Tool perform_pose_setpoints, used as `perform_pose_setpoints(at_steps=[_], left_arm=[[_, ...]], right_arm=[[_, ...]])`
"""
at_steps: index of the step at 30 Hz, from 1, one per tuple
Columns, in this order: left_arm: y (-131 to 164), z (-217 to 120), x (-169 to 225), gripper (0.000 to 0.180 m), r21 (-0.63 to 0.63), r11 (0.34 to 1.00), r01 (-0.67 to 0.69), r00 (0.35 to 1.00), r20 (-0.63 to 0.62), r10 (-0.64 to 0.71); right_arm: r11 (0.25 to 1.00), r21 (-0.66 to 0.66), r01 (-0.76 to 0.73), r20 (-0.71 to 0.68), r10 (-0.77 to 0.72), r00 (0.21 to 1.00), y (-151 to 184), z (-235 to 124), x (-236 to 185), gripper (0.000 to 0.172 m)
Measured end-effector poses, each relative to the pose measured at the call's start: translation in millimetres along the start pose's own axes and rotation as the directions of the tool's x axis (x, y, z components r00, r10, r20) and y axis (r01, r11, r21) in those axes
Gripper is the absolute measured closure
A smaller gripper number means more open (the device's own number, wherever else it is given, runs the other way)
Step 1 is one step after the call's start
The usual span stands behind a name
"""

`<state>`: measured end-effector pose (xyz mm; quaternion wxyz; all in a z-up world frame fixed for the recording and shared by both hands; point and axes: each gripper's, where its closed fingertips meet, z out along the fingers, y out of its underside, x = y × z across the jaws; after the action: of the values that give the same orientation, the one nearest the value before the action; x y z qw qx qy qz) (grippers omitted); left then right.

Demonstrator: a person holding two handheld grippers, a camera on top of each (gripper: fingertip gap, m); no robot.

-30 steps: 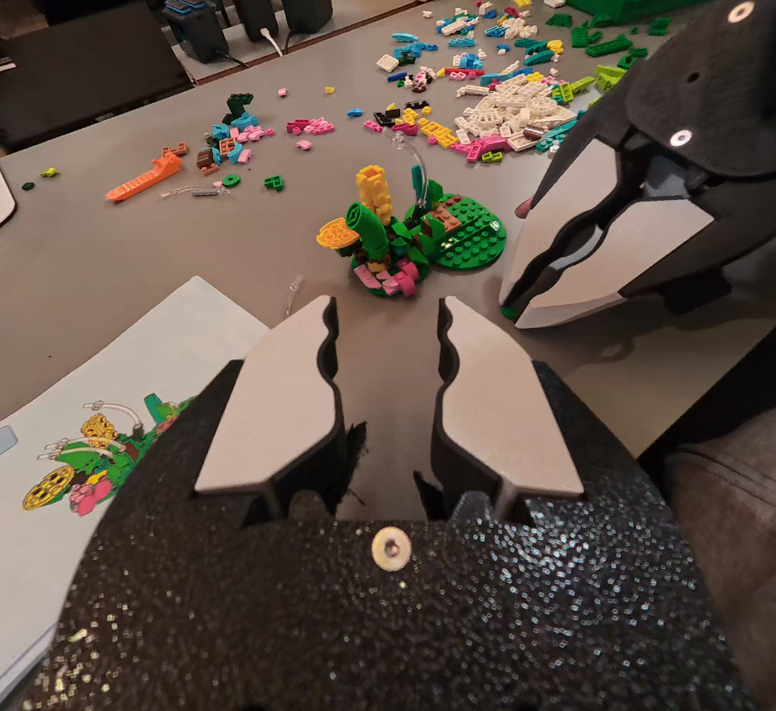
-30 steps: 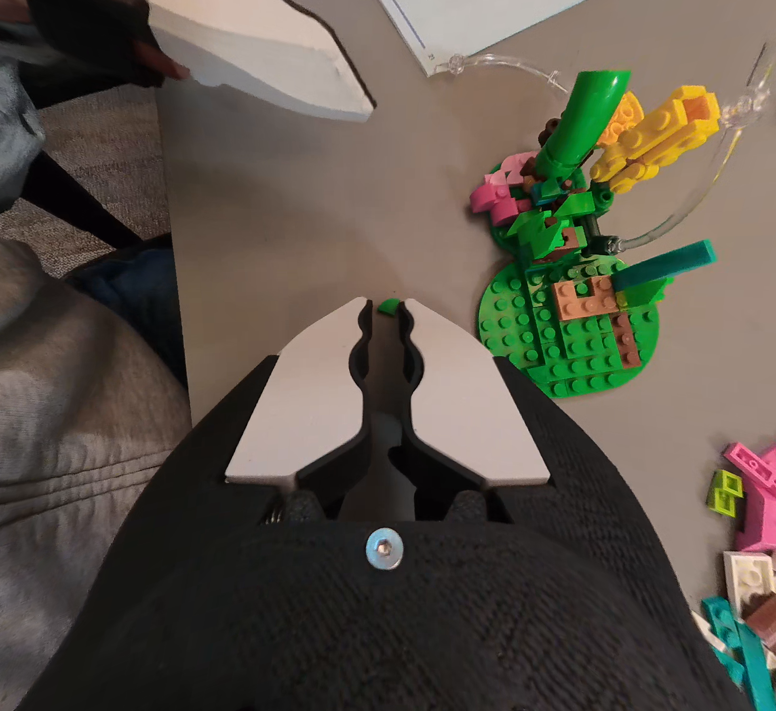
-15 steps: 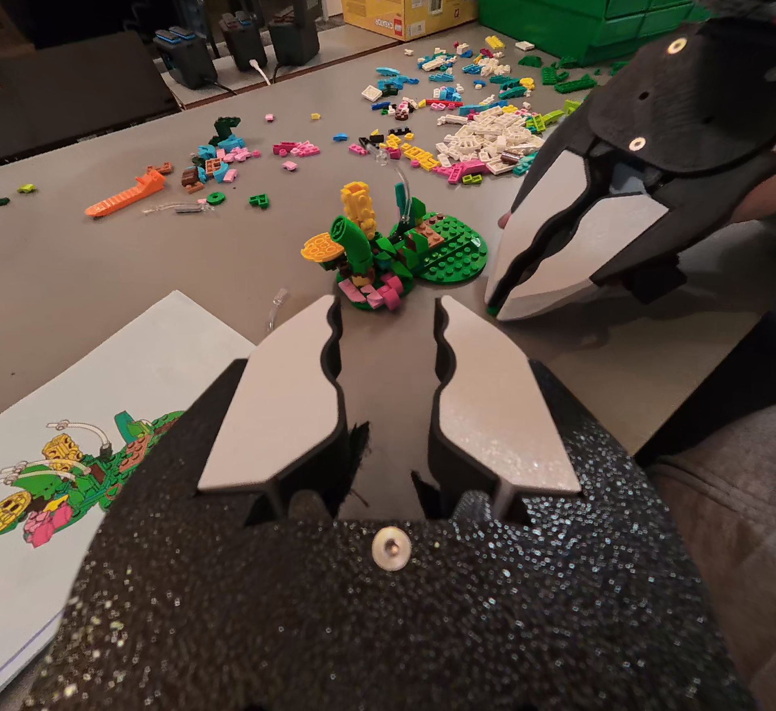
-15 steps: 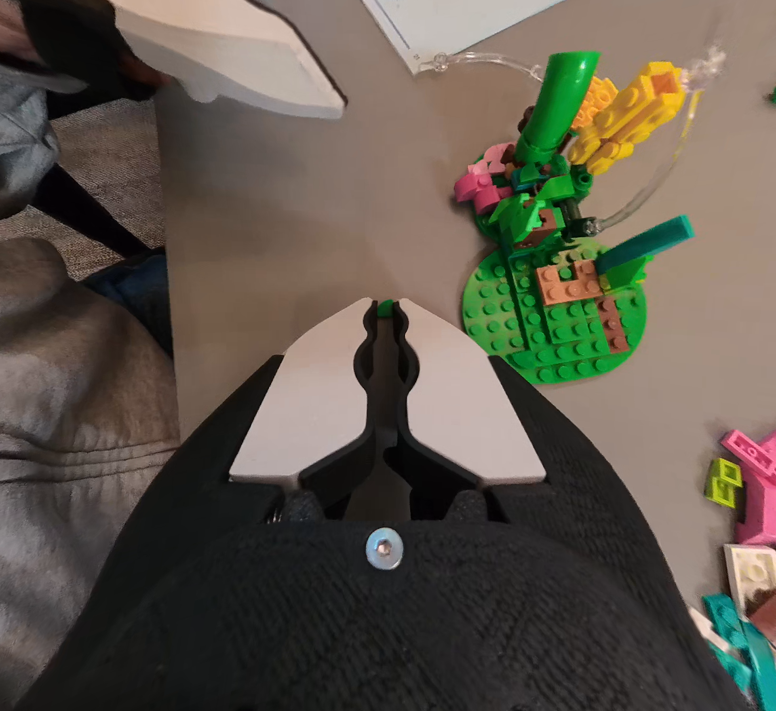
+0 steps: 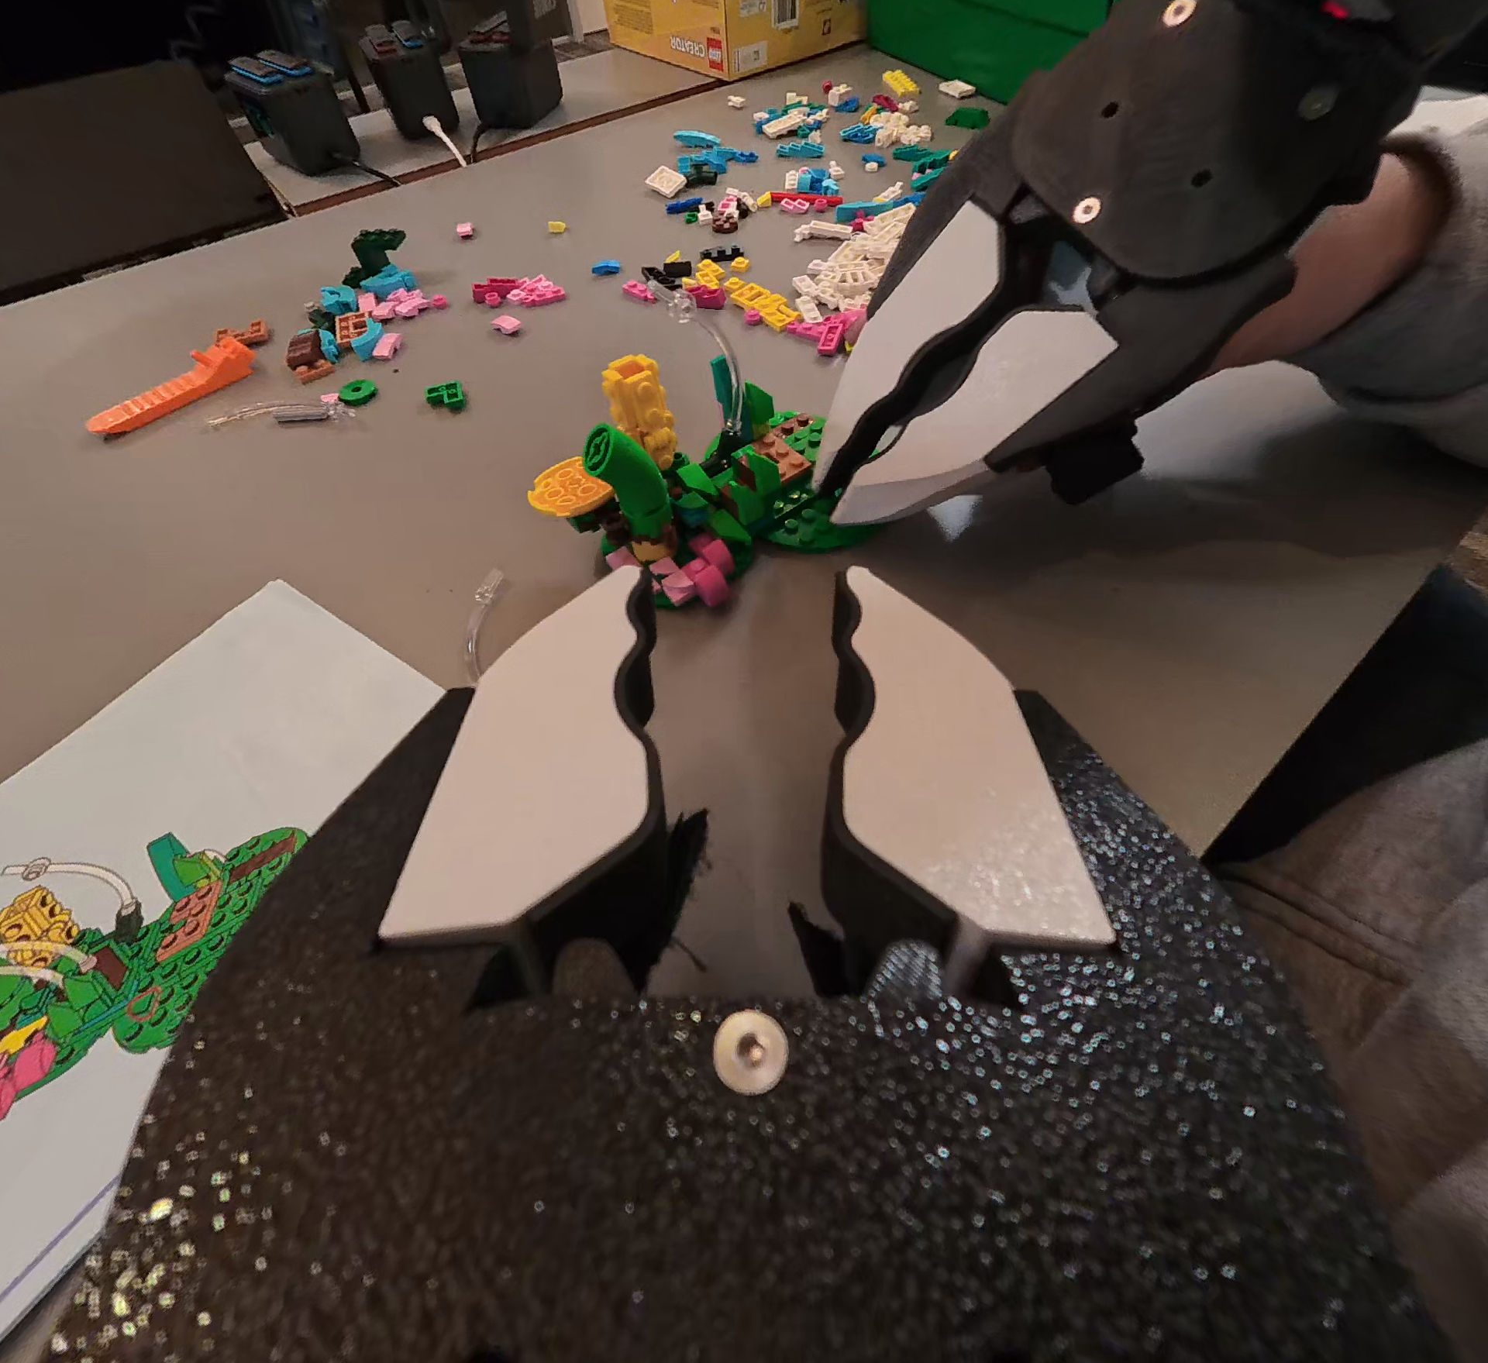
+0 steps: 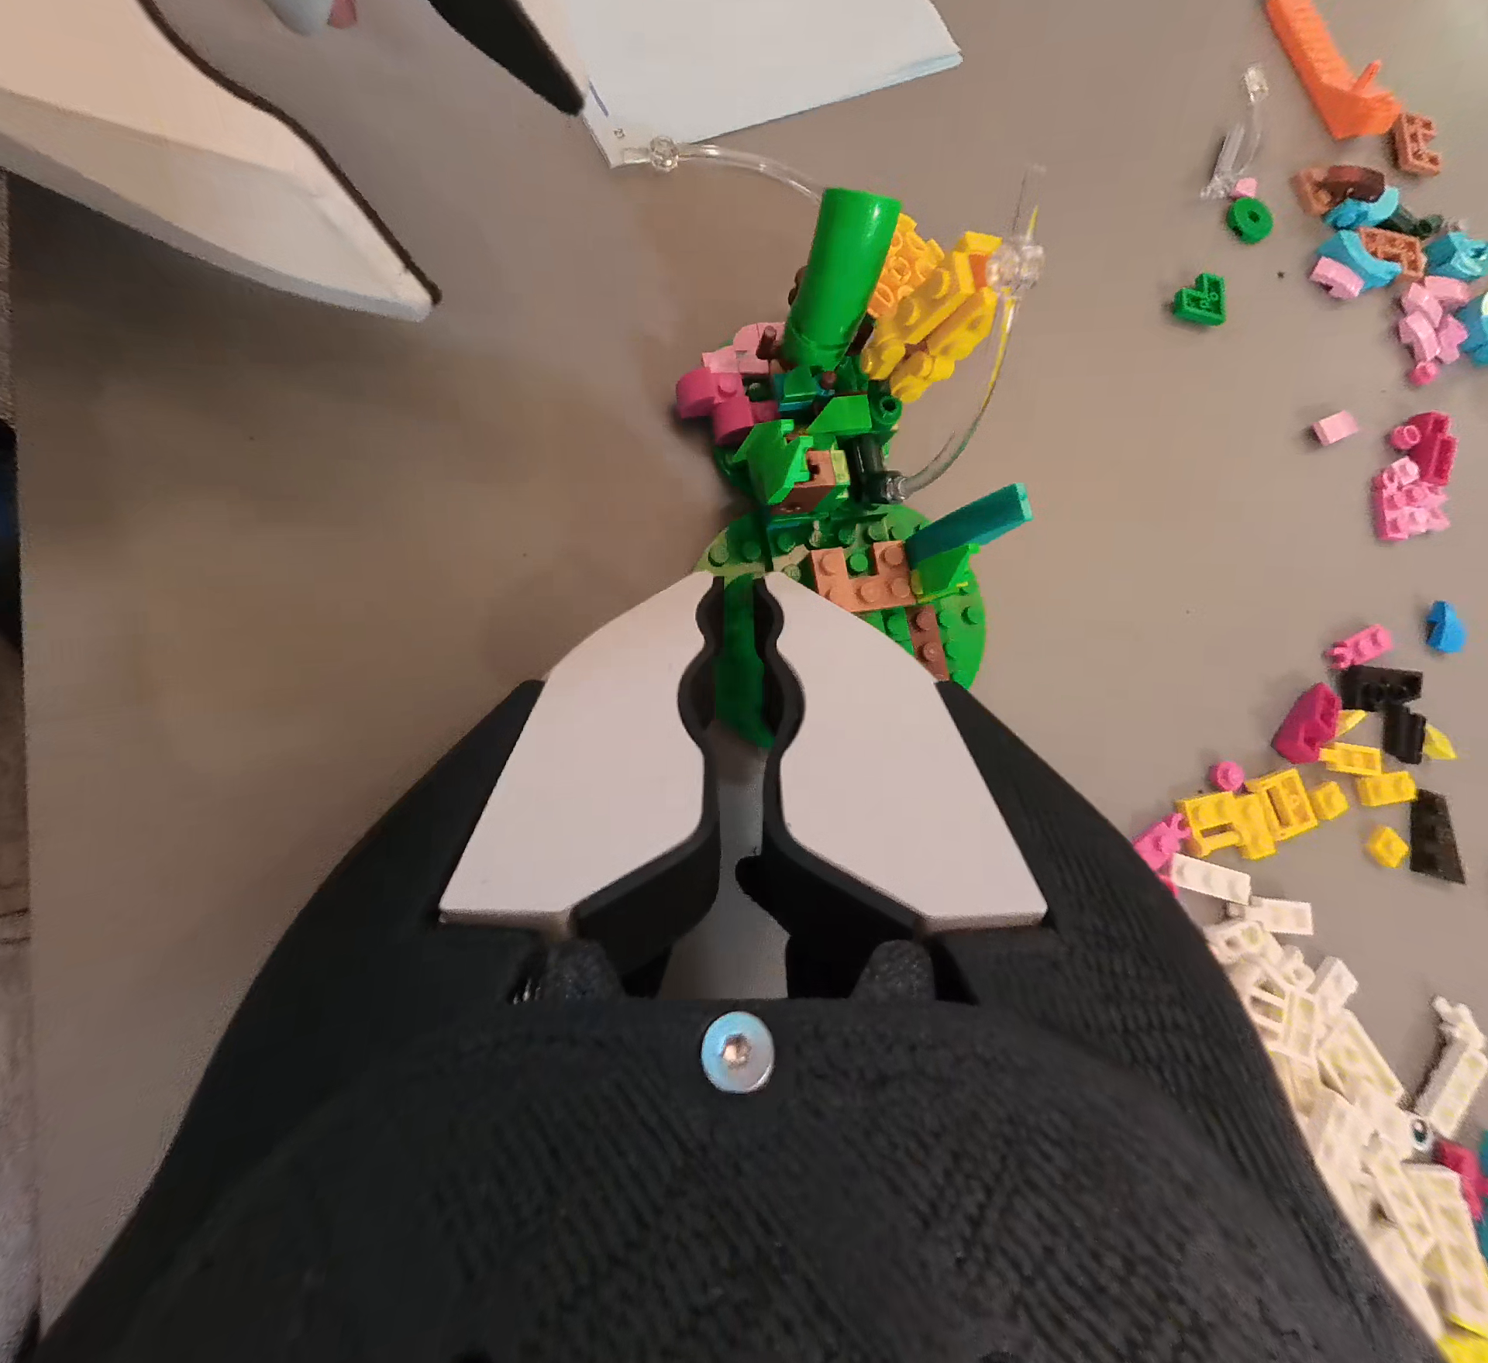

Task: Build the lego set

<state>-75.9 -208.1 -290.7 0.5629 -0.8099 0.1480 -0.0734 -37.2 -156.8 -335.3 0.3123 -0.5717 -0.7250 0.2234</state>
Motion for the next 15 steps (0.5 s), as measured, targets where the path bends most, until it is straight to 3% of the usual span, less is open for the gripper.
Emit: perform_pose_setpoints(at_steps=[1, 9, 15], left_arm=[[0, 0, 0, 0.138, 0.003, 1.000, 0.000, 1.000, 0.001, 0.000], [-16, -4, 0, 0.143, 0.142, 0.989, -0.049, 0.998, 0.046, 0.043], [-16, -2, 2, 0.141, 0.139, 0.988, -0.059, 0.998, 0.045, 0.054]], right_arm=[[1.000, 0.000, 0.008, -0.002, -0.008, 1.000, 0, -2, 0, 0.167], [0.999, 0.036, -0.014, -0.021, 0.014, 1.000, 4, -23, 3, 0.167], [0.999, 0.051, -0.004, -0.012, 0.005, 1.000, 1, -21, 2, 0.167]])
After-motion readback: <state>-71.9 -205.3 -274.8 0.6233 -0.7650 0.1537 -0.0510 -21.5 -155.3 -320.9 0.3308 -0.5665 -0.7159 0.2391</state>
